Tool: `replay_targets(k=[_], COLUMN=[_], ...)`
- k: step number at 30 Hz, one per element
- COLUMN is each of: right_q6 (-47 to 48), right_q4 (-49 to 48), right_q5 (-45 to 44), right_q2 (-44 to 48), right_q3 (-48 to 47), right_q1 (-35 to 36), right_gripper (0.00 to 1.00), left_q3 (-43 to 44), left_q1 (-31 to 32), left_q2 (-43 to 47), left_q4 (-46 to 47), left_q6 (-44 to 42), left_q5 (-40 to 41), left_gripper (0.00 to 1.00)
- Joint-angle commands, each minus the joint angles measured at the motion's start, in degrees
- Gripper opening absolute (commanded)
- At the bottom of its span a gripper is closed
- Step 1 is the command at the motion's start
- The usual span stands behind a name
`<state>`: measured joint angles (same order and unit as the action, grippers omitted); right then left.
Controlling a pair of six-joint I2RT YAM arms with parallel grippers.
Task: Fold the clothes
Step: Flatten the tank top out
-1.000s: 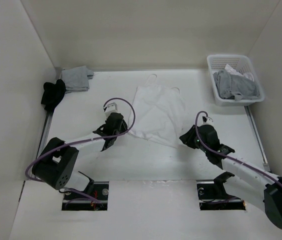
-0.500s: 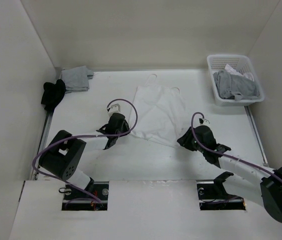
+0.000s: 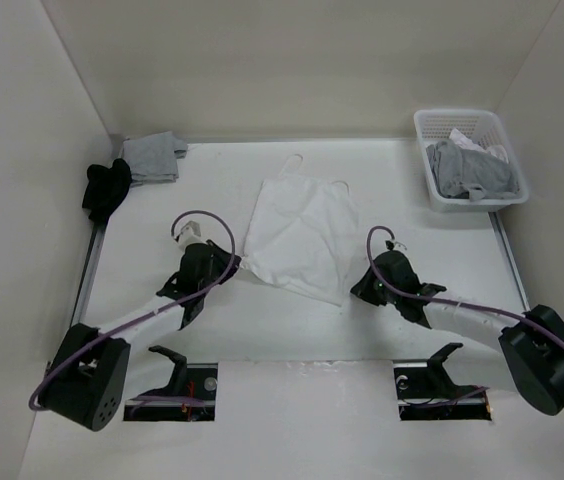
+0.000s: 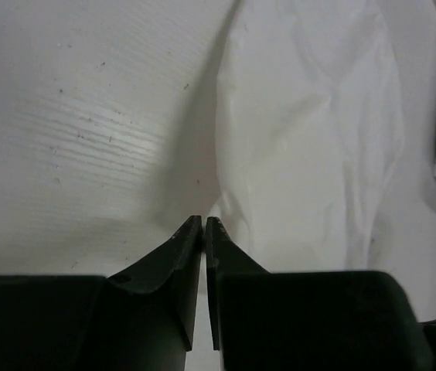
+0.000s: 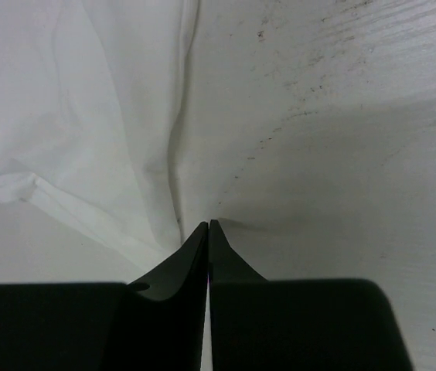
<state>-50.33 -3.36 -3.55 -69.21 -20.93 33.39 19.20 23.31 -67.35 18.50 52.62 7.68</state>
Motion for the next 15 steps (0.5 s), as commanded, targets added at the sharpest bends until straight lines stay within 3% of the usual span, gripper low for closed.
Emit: replay_targets(k=[1,5,8,12,15], right_q6=[-0.9,-1.3,-1.6,-1.2,-1.3], right_q4=[-1.7,1.8,2.4,3.0,3.4], right_q5=[-1.8,-2.9,-2.9,-1.2,-1.0], right_q2=[3.4,8.6,10.5,10.1,8.6], right_q3=[-0.1,1.1,1.9,0.3,-0.9], right_q1=[-0.2,-0.6,-0.5,1.9,5.8], right_gripper=[0.03,0.02,0.03,0.25,0.3], left_q3=[-4.1,-8.8,-9.8,-6.9,-5.7], left_q1=[-2.6,-8.5,-11.3,-7.9,-2.5], left_q2=[5.7,11.8,13.9,14.0,14.2], left_q4=[1.7,-0.5,-2.4,-6.5,-8.0], left_q6=[7.8,12.7,11.2,3.6,-0.7], left_q5=[-3.5,-6.4,-6.8,-4.4,0.4], left_gripper=[0.07,0.15,0.25,0.24,0.2])
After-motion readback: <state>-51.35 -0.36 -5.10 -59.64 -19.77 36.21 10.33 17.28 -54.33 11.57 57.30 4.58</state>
